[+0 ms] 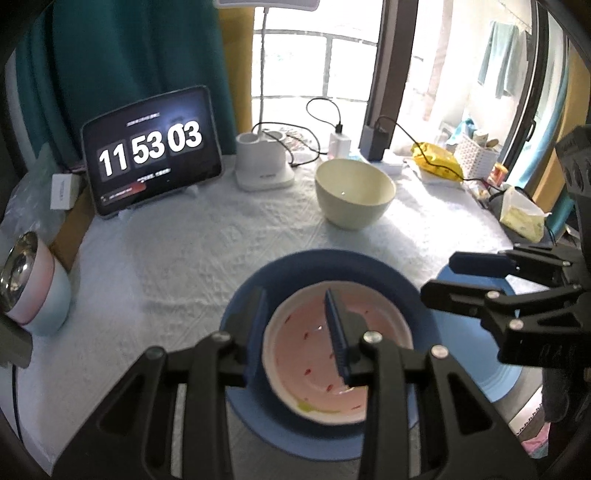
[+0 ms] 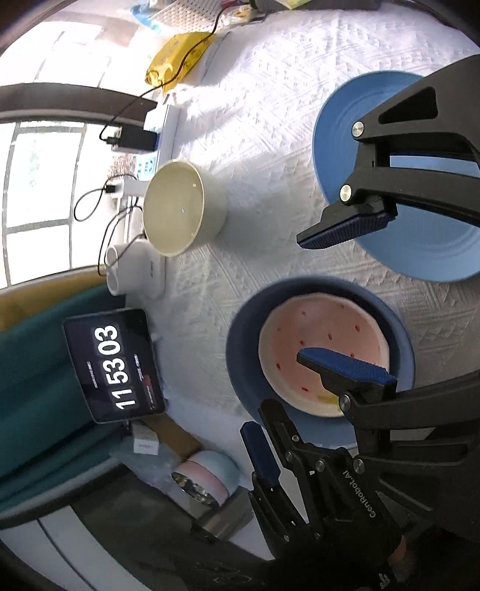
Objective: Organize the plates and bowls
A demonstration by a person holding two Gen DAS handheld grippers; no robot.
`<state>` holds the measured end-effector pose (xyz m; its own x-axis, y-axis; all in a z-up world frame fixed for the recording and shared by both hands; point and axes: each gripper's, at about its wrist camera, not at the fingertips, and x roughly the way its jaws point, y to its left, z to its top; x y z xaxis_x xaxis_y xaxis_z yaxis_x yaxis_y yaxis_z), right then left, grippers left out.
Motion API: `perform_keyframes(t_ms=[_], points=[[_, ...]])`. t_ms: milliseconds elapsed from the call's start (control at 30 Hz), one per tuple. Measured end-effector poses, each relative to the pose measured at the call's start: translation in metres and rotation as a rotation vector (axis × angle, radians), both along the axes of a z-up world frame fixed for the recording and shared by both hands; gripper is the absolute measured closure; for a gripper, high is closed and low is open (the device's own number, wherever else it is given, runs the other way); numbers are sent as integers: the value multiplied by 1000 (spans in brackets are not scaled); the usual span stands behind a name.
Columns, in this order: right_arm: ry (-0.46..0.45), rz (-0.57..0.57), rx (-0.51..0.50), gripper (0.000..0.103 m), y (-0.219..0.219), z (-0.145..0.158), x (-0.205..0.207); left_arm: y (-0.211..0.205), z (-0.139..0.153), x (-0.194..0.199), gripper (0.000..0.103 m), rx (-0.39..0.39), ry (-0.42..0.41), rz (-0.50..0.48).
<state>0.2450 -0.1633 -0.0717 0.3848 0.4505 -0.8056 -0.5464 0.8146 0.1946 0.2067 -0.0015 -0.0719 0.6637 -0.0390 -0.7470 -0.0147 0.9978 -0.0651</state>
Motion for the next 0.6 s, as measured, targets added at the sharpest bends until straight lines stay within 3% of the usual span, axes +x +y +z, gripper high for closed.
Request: perform_keyframes(t_ms=[233, 500, 600], points=[[-15, -54, 10, 45, -15, 8, 12, -1, 12, 23, 59, -27, -25, -51], [-26, -95, 20, 45, -26, 10, 35, -6, 19, 55, 58, -59, -32, -99], [-22, -108, 30, 50, -29, 9, 45, -7, 18, 72, 58, -61, -22, -125]])
